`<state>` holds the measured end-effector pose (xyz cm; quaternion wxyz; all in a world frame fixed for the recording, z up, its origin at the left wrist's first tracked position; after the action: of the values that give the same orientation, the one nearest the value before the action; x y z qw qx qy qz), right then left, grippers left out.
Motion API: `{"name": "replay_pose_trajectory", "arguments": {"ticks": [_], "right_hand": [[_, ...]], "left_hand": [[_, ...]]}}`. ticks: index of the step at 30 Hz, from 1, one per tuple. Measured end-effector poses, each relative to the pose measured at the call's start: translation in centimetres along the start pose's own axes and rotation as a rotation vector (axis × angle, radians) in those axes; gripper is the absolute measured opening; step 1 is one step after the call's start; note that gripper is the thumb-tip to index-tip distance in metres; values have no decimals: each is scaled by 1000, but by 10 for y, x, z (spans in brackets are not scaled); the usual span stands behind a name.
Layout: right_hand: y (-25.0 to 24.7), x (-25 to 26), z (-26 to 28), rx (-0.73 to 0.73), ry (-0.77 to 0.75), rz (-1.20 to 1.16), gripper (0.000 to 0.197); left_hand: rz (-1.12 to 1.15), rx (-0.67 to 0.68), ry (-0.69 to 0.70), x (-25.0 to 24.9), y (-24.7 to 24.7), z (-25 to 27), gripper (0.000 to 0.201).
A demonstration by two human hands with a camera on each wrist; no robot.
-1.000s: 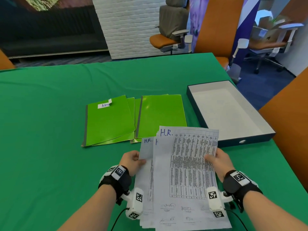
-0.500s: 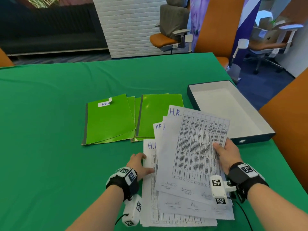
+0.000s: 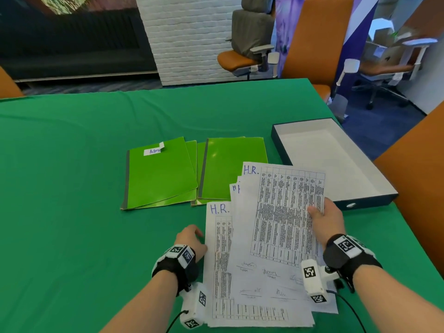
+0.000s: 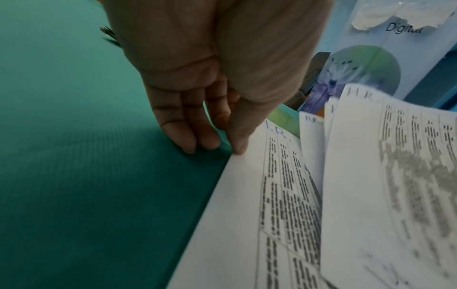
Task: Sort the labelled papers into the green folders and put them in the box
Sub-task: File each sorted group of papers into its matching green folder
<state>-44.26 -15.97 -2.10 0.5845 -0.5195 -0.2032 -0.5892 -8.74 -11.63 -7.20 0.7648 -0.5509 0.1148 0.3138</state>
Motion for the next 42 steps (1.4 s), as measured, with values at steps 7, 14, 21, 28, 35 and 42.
{"name": "replay_pose_trajectory", "arguments": {"ticks": [7,14,21,28,35,42], "right_hand": [[19,28,22,199,-83,11,30],[21,82,46,216,-212,-77,33],[17,142,87,111,-489,-229,29],[37,100,81,151,-382,-167,52],[55,48,61,259,-196,65,66],[69,16,43,280,-133,330,42]], "left_hand": [[408,-98,143,-25,-10,3,84],[733,-220,382,-101,-72,17,31],[749,-549,645,-162,-131,56,49],[743,-519,504,-135,-96,58,74],[796,-364,269,-103,-62,36,61],[637,-174,187,-85,-25,15,36]]}}
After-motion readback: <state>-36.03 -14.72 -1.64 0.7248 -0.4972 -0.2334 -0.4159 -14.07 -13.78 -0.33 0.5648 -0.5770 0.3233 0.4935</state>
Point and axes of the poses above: each hand's wrist, its own z-axis away from the middle knuckle, its own y-axis out of the palm, x = y × z, the point moved 7 cm from there along -z, towards the middle knuckle, and after that the axes turned 10 degrees about y, right-handed, at the moved point
